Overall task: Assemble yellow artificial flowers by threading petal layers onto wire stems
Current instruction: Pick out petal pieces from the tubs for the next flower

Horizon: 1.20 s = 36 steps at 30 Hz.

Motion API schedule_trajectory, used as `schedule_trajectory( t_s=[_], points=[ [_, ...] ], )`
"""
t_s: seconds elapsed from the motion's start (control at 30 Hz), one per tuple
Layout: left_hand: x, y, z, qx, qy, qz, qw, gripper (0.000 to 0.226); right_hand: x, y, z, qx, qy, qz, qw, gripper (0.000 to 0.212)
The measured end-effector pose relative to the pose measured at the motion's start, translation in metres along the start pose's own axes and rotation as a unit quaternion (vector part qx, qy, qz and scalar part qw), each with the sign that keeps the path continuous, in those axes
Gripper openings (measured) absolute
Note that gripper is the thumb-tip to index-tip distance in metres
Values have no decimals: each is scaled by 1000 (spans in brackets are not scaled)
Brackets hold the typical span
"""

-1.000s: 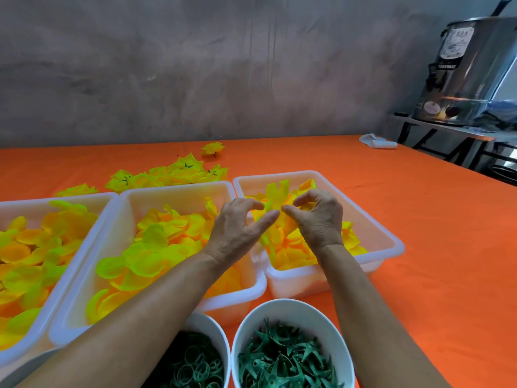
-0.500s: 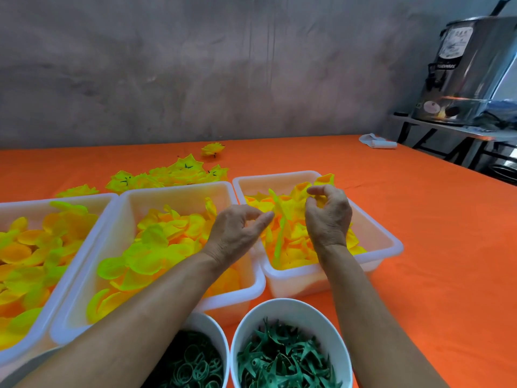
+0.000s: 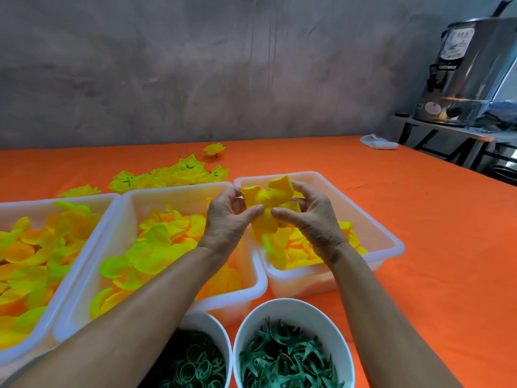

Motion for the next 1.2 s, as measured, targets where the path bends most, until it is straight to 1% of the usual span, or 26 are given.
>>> schedule_trajectory(
  t_s=[0.07,0.17,0.27,0.33,0.5,0.57,0.6,0.63,0.7,0.73,0.77,0.83,0.93,1.0,1.07,1.13,1.2],
  points=[
    [-3,-3,-4,35,24,-20,999,29,2,0,1,-16,-3,13,1000,42],
    [-5,-4,-8,54,42,-28,997,26,6,-1,-1,-5,-21,30,999,36],
    [-7,-4,-5,37,43,-28,998,24,5,-1,-6,12,-29,28,999,28],
    [-9,-4,-4,27,48,-30,998,24,3,0,-7,2,-18,28,999,20],
    [-5,-2,2,2,40,-19,999,27,-6,-3,-9,-12,7,20,1000,18],
    [-2,-1,2,0,18,-2,1000,31,-3,-2,-7,0,7,16,1000,20],
    [-1,0,2,5,-14,11,1000,34,-1,-1,-7,11,6,12,1000,21],
    [1,0,1,20,-61,28,997,38,0,0,-6,21,8,5,1000,22],
    [7,1,-4,82,-155,78,981,47,0,1,-5,30,26,-22,999,23],
    [10,2,-7,111,-172,105,973,44,-1,1,-5,29,39,-34,998,25],
    [12,2,-8,119,-169,121,971,39,-2,0,-4,28,53,-45,997,27],
    [13,4,-4,77,-145,122,979,33,-3,0,-2,16,76,-62,995,35],
    [6,4,6,4,-150,75,986,29,-3,2,6,-29,98,-75,992,40],
    [2,3,9,-18,-144,48,988,31,-3,3,8,-47,110,-79,990,43],
    [0,3,9,-39,-101,28,994,30,-2,3,9,-56,120,-80,988,46],
    [1,4,9,-62,-51,6,997,23,-2,3,10,-58,120,-73,988,46],
    [1,3,8,-65,-17,-15,998,18,-2,4,10,-62,112,-58,990,44]
  ],
)
Point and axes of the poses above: each hand's wrist, its own y-axis away from the middle knuckle, its own z-axis out of the palm, x = y × z, the point moved 4 cm from there along -y, towards the middle knuckle, and after that the axes turned 3 degrees about -y, right-handed, at the moved point
